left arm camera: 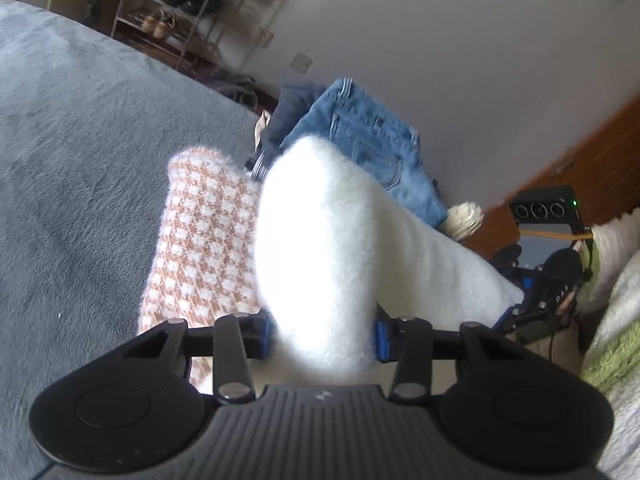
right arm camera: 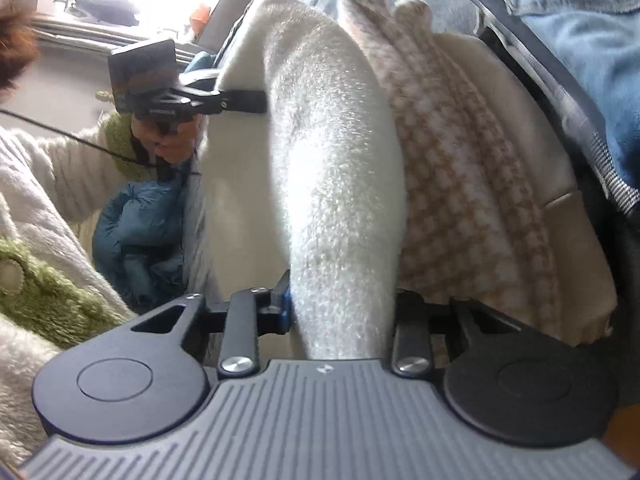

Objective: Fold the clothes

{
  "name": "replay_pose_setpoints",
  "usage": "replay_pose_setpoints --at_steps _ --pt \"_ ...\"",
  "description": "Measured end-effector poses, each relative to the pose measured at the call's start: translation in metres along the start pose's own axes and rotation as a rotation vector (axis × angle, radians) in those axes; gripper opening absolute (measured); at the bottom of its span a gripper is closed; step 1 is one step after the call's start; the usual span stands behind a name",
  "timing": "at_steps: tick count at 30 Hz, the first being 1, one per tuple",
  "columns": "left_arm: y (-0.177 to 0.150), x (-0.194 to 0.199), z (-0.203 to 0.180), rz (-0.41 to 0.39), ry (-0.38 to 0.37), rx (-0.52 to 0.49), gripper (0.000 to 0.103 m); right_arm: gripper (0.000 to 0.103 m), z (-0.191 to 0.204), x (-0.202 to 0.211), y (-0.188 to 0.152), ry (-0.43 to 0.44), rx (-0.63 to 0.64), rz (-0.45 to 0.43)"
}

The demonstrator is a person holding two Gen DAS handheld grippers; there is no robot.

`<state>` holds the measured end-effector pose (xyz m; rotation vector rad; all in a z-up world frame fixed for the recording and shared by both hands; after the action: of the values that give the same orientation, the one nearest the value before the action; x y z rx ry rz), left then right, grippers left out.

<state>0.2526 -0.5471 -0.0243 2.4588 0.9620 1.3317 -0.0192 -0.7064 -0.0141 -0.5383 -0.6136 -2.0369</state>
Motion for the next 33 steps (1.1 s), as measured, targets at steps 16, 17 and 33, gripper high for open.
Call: replay_pose_setpoints --at_steps 16,17,33 --pt "-0.061 0.082 -0.051 -0.219 -0.037 0.183 0.041 0.027 0.095 0.04 -0.018 -0.145 0.078 0.034" --pt "-0.065 0.087 -0.055 -0.24 -0.04 0.2 0.041 0.027 0.103 0.043 -0.013 -0.156 0.087 0.048" --pt "-0.128 0.159 -0.125 -0.793 0.134 0.622 0.041 0.027 0.201 0.063 0.105 -0.168 0.568 0.529"
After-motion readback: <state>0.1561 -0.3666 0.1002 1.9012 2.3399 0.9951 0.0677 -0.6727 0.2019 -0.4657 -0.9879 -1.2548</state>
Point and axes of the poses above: each gripper's, at about its wrist camera, not at the fingertips, and x roughly against the way its jaws point, z to its left, y to its top, the point moved 4 cm from there along -x, roughly the way its jaws point, and after that the axes turned 3 degrees about x, right-handed, at the moved point
